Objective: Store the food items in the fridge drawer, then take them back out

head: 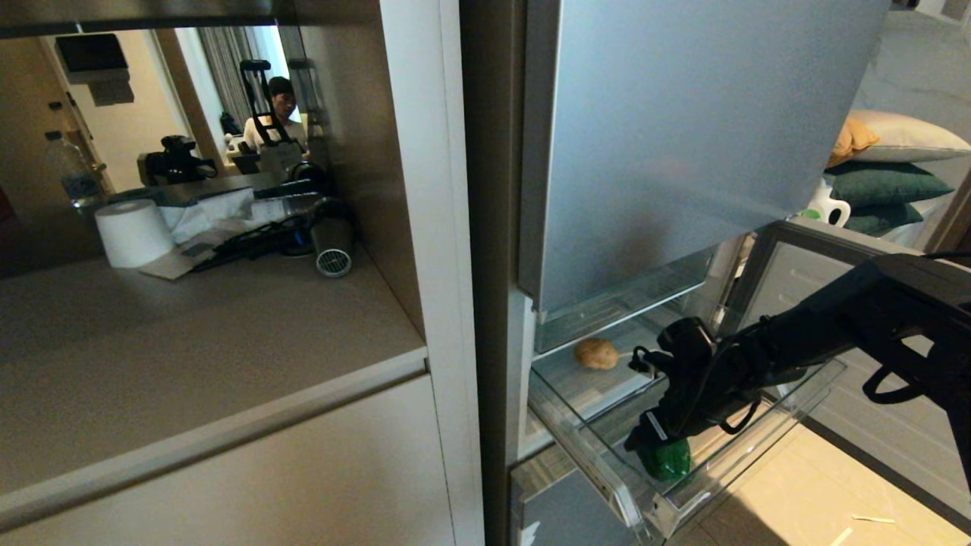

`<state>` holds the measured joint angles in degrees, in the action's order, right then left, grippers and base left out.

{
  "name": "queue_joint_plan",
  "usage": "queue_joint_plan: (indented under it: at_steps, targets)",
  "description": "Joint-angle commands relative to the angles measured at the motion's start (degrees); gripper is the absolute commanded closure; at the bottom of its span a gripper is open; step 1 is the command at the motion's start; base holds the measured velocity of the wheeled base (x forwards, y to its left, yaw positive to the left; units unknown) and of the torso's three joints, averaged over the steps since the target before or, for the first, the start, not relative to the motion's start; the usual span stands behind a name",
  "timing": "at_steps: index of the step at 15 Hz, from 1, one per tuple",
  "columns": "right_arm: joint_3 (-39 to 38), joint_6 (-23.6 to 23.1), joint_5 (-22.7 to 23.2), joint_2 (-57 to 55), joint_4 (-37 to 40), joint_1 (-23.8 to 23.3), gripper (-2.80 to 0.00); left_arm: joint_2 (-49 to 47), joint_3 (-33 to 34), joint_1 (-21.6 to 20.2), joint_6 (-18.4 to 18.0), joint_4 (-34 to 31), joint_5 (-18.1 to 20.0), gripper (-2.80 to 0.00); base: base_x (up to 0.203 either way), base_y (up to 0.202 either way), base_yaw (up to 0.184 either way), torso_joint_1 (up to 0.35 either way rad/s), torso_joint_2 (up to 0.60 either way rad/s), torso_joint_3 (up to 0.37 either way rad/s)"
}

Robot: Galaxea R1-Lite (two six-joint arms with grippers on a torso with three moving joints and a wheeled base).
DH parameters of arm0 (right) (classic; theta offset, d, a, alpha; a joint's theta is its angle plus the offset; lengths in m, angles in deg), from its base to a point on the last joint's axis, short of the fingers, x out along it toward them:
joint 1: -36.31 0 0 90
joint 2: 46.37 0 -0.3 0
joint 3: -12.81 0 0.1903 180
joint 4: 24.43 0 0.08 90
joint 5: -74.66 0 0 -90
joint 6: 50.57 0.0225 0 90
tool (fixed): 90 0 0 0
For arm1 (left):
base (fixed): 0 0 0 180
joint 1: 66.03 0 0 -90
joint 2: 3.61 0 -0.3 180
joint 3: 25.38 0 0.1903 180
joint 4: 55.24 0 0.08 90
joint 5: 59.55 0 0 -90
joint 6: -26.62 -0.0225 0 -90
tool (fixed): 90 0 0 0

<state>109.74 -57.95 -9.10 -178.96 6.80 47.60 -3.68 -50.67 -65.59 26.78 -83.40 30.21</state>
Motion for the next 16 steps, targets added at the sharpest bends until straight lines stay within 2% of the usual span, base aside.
queue_joint_plan:
  at_steps: [1, 6, 16]
  targets:
    - [-0.2, 0.1, 0.1, -0.2, -0.7, 0.2, -2.80, 0.0, 0.0, 0.0, 0.0, 0.0, 0.0, 0.00, 0.000, 0.000, 0.000, 0.000, 0.00, 0.000]
    - [-2.8, 0.3, -2.3, -1.4, -5.4, 0.3, -2.80, -0.1, 0.0, 0.0, 0.0, 0.0, 0.0, 0.00, 0.000, 0.000, 0.000, 0.000, 0.00, 0.000]
    - [-3.1, 0.2, -2.3, -1.4, -5.7, 0.3, -2.80, 0.0, 0.0, 0.0, 0.0, 0.0, -0.1, 0.00, 0.000, 0.000, 0.000, 0.000, 0.00, 0.000]
